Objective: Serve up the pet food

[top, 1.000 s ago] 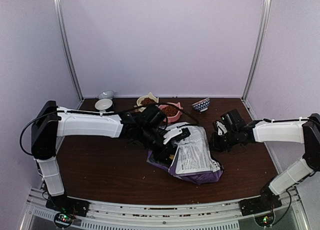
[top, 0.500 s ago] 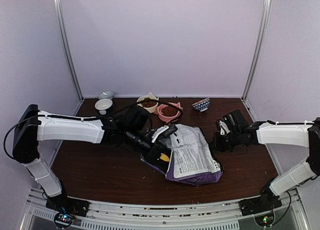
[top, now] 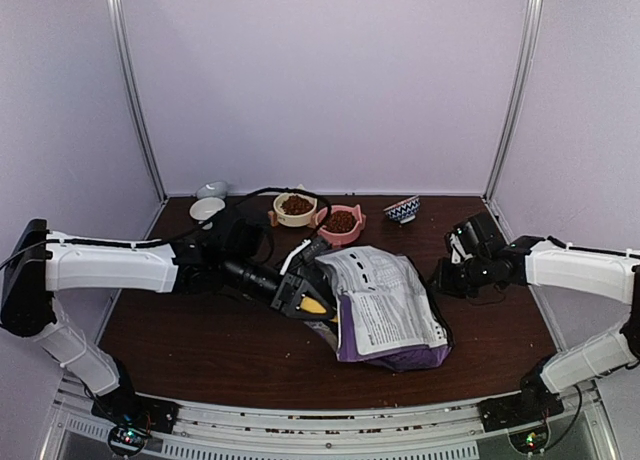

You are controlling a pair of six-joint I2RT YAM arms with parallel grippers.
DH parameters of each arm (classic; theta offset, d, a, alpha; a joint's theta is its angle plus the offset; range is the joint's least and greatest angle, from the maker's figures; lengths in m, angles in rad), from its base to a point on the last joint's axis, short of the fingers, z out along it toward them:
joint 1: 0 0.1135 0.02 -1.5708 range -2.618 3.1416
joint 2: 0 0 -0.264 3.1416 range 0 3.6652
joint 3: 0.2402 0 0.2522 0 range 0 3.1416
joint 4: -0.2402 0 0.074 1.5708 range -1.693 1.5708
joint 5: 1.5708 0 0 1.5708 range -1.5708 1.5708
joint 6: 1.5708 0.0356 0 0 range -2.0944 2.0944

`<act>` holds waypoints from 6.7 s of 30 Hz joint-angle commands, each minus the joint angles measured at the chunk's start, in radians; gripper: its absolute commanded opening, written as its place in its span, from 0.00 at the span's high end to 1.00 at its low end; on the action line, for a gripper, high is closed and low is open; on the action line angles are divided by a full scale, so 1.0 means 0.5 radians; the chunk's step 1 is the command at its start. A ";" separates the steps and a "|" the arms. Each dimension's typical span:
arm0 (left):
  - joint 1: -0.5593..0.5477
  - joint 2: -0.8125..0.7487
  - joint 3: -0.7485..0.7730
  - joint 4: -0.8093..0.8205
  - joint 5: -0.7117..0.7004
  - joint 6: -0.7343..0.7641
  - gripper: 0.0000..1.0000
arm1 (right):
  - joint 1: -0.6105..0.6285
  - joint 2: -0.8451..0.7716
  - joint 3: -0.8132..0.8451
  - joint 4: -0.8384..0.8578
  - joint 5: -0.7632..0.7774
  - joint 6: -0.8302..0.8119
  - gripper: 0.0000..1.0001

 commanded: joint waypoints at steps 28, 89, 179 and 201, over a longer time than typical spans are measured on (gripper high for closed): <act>0.028 -0.146 -0.043 0.535 -0.059 -0.434 1.00 | 1.210 0.483 1.467 -0.765 0.663 -0.008 0.65; 0.350 -0.612 -0.713 1.546 -0.139 -1.490 1.00 | 1.041 -0.269 0.865 -0.367 0.918 0.551 1.00; 1.319 0.815 0.582 0.829 -0.778 -0.956 1.00 | 0.700 0.016 0.911 -0.097 0.391 0.533 1.00; 1.286 0.872 0.769 0.507 -0.880 -0.859 1.00 | 0.688 0.009 0.902 -0.114 0.383 0.530 1.00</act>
